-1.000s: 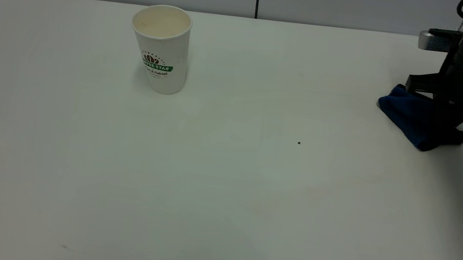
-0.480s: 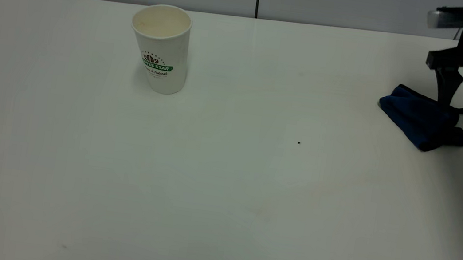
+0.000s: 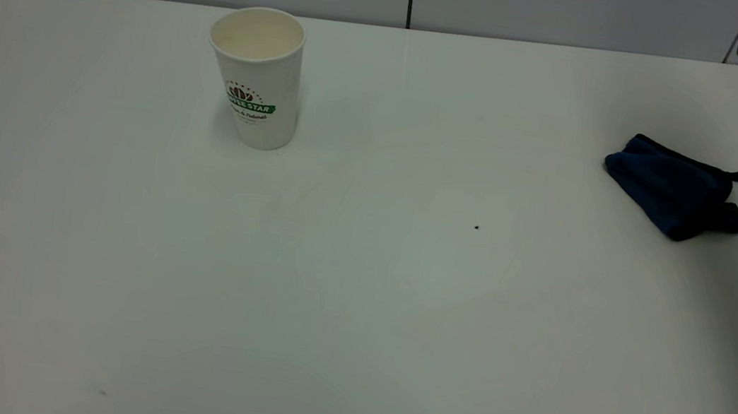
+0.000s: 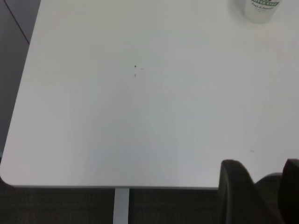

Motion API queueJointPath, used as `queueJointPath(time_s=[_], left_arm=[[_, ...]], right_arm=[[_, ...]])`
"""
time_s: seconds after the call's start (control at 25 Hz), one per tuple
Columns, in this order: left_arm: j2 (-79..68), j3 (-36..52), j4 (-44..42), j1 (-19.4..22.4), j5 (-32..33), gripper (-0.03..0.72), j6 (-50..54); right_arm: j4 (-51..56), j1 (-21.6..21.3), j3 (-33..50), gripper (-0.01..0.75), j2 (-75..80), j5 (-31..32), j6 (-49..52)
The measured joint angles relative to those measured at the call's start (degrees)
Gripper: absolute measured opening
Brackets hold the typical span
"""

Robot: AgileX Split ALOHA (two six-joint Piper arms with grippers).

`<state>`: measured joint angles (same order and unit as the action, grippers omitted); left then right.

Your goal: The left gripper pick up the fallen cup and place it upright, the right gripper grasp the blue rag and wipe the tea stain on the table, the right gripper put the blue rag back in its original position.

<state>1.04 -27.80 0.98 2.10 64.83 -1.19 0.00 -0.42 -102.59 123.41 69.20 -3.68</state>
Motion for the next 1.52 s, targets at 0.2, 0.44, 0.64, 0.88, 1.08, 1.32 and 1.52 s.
queueJointPath(time_s=[0.2, 0.44, 0.64, 0.88, 1.08, 1.32, 1.52], left_arm=[[0.0, 0.0, 0.0, 0.0, 0.0, 0.253, 0.0], [0.0, 0.0, 0.0, 0.0, 0.0, 0.253, 0.0], [0.0, 0.0, 0.0, 0.0, 0.0, 0.253, 0.0], [0.0, 0.0, 0.0, 0.0, 0.0, 0.253, 0.0], [0.0, 0.0, 0.0, 0.0, 0.0, 0.253, 0.0], [0.0, 0.0, 0.0, 0.0, 0.0, 0.253, 0.0], [0.0, 0.0, 0.0, 0.0, 0.0, 0.253, 0.0]], right_arm=[[1.1, 0.6, 15.7, 0.711, -20.2, 0.3, 0.9], [1.6, 0.6, 30.7, 0.648, -42.6, 0.8, 2.2], [3.0, 0.6, 40.0, 0.591, -60.0, 1.5, 2.2], [3.5, 0.6, 49.7, 0.580, -75.4, 1.7, 2.2], [3.5, 0.6, 58.0, 0.580, -84.3, 1.7, 2.2], [4.2, 0.6, 67.9, 0.580, -95.4, 1.0, 2.4], [4.3, 0.6, 73.4, 0.580, -104.3, -1.4, 2.5]])
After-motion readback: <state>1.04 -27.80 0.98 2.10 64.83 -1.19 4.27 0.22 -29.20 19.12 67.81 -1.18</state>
